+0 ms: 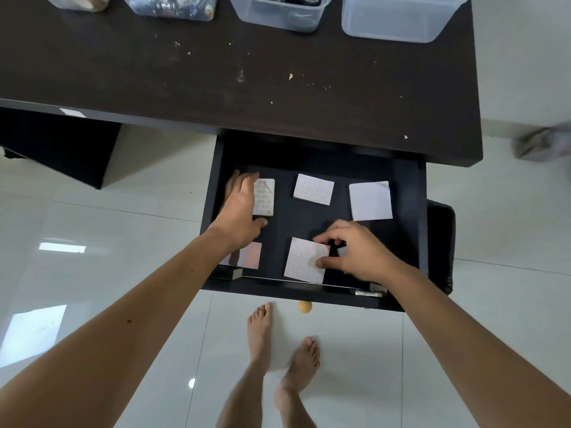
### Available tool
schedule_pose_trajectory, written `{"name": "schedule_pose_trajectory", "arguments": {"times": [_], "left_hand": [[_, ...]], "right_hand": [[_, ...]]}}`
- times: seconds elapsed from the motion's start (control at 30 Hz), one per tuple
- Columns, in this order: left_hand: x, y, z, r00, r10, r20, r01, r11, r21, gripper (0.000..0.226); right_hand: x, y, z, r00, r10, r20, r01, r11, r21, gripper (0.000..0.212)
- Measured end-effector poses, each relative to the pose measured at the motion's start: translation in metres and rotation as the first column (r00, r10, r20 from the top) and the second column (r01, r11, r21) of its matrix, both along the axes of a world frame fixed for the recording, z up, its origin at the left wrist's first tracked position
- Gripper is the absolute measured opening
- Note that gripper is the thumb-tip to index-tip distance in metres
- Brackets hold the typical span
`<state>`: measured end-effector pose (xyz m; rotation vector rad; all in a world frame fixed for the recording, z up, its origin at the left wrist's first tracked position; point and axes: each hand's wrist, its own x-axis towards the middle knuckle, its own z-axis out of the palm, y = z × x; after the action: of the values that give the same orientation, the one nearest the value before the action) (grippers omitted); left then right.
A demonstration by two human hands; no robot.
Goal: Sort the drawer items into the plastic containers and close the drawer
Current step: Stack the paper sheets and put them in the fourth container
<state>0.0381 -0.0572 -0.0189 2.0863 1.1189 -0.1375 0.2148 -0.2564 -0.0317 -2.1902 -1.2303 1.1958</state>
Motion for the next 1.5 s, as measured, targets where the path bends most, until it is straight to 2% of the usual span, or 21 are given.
{"name": "schedule_pose_trajectory", "arguments": {"times": [0.2, 0.37, 0.53, 0.67, 0.73, 0.83, 0.97, 1.07, 1.17, 1.33, 1.5], "left_hand": [[0.0, -0.004, -0.005, 1.0, -0.012, -0.004, 0.012, 0.998, 0.067, 0.101], [-0.001, -0.005, -0.011, 0.999, -0.027, -0.038, 0.029, 0.998, 0.062, 0.103], [-0.004, -0.009, -0.009, 0.999, -0.021, 0.026, 0.02, 0.998, 0.055, 0.093], [-0.006, -0.012, -0.006, 0.992, 0.026, 0.124, -0.029, 0.999, 0.02, 0.086], [-0.006, -0.01, -0.006, 0.978, 0.053, 0.202, -0.054, 0.999, -0.003, 0.084], [-0.007, -0.008, -0.005, 0.948, 0.095, 0.304, -0.055, 0.989, -0.139, 0.084], [-0.008, -0.012, -0.006, 0.931, 0.072, 0.357, 0.022, 0.968, -0.251, 0.085], [-0.007, -0.015, -0.007, 0.917, 0.067, 0.394, 0.083, 0.932, -0.354, 0.088], [-0.006, -0.017, -0.006, 0.911, 0.055, 0.409, 0.133, 0.899, -0.417, 0.09], [-0.007, -0.017, -0.007, 0.882, 0.011, 0.47, 0.229, 0.863, -0.45, 0.106], [-0.007, -0.014, -0.011, 0.841, 0.027, 0.54, 0.246, 0.87, -0.427, 0.098]], "right_hand": [[-0.001, -0.003, 0.0, 1.0, 0.002, -0.015, -0.001, 0.999, 0.044, 0.036], [0.002, -0.004, 0.0, 0.993, -0.056, -0.103, 0.059, 0.998, 0.024, 0.034], [0.001, -0.002, 0.0, 0.997, -0.023, -0.073, 0.025, 1.0, 0.016, 0.039], [-0.001, -0.003, 0.005, 0.998, 0.0, -0.067, 0.001, 1.0, 0.017, 0.016], [-0.001, -0.005, 0.009, 0.994, -0.035, -0.107, 0.037, 0.999, 0.019, 0.013], [0.003, -0.005, 0.015, 0.972, -0.12, -0.203, 0.142, 0.985, 0.099, 0.014], [0.01, 0.003, 0.027, 0.853, -0.281, -0.441, 0.387, 0.906, 0.171, 0.018], [0.013, 0.013, 0.031, 0.816, -0.294, -0.498, 0.436, 0.878, 0.196, 0.021], [0.012, 0.024, 0.029, 0.84, -0.288, -0.46, 0.419, 0.883, 0.213, 0.024], [0.007, 0.038, 0.02, 0.893, -0.321, -0.314, 0.403, 0.881, 0.246, 0.028], [-0.001, 0.05, 0.021, 0.906, -0.344, -0.248, 0.411, 0.856, 0.314, 0.025]]}}
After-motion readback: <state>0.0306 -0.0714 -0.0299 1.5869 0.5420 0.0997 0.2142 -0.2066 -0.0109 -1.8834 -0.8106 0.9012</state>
